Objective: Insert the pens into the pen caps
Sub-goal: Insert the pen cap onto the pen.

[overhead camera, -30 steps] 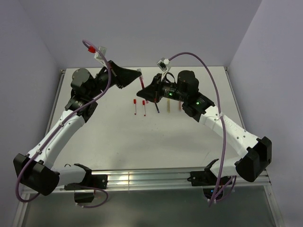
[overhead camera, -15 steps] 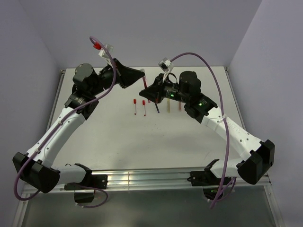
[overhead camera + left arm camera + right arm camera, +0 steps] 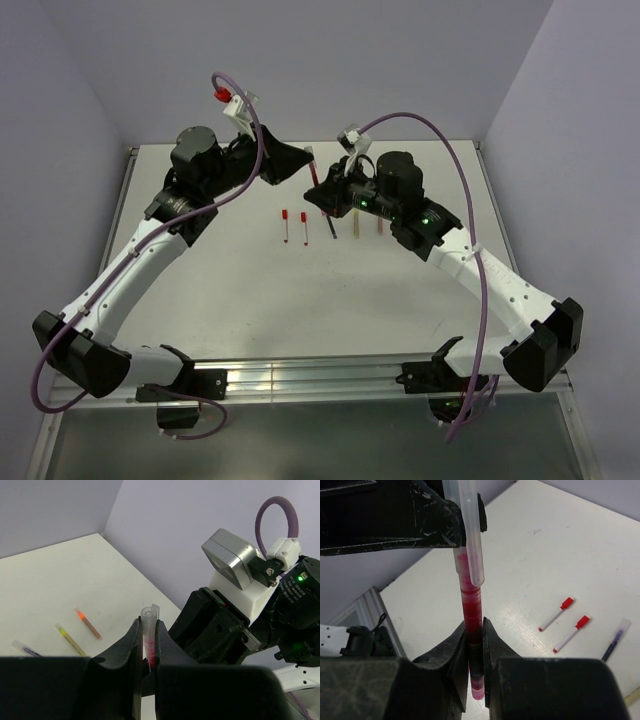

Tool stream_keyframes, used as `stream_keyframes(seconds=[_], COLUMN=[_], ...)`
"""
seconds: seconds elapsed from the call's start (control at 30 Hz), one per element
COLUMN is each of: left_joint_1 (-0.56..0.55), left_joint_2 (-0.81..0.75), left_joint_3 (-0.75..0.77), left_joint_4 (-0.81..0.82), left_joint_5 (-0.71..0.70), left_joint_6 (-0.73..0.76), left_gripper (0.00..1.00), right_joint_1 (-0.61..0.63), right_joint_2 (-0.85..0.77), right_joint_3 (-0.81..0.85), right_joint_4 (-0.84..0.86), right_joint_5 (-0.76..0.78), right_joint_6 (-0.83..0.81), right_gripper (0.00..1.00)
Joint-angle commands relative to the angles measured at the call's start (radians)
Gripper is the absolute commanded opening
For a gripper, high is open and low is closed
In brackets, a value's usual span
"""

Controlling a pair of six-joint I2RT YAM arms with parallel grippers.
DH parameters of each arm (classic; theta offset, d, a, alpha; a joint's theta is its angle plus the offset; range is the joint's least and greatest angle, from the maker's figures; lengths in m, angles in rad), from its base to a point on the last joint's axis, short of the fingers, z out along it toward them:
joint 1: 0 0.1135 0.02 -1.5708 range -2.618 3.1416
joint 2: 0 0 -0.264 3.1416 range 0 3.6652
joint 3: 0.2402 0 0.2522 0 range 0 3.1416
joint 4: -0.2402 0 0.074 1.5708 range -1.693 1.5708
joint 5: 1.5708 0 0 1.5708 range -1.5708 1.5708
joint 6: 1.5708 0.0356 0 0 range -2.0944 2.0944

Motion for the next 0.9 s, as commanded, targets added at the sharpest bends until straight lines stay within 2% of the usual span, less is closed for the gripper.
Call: stream_keyframes(seconds=[0.0,0.3,0.57,0.67,0.8,0.87], left_joint_1=[-0.071,-0.085,-0.084,-0.084,-0.084,-0.084], left_joint_2=[0.027,0.018,-0.005,-0.031,-0.059,-0.076], left_joint_3=[0.007,0.001,0.027,0.05,0.089,0.101], left_joint_4=[-0.287,-0.275,-0.275,-0.271,-0.257,-0.249], left_joint_5=[0.157,0.148,0.14,0.119,0.077,0.057], left_joint_6=[0.021,0.033,0.053,0.059,0.064,0.062], left_gripper=[0.0,0.0,0.0,0.06,0.25,0.31], right_joint_1=[-0.026,-0.026,-0.028,-0.026,-0.026,-0.026], right_joint_2=[-0.051,-0.049,-0.068,-0.08,-0.097,-0.103], right_joint_3=[0.121,0.154,0.184,0.183,0.18,0.178], right_joint_4=[0.214,0.206,0.189,0.185,0.171,0.166], right_joint_5=[0.226,0.172,0.026,-0.036,-0.093,-0.115], right_joint_6=[-0.015,0.003,0.044,0.061,0.08,0.087], right_gripper=[0.0,0.0,0.0,0.0,0.0,0.0])
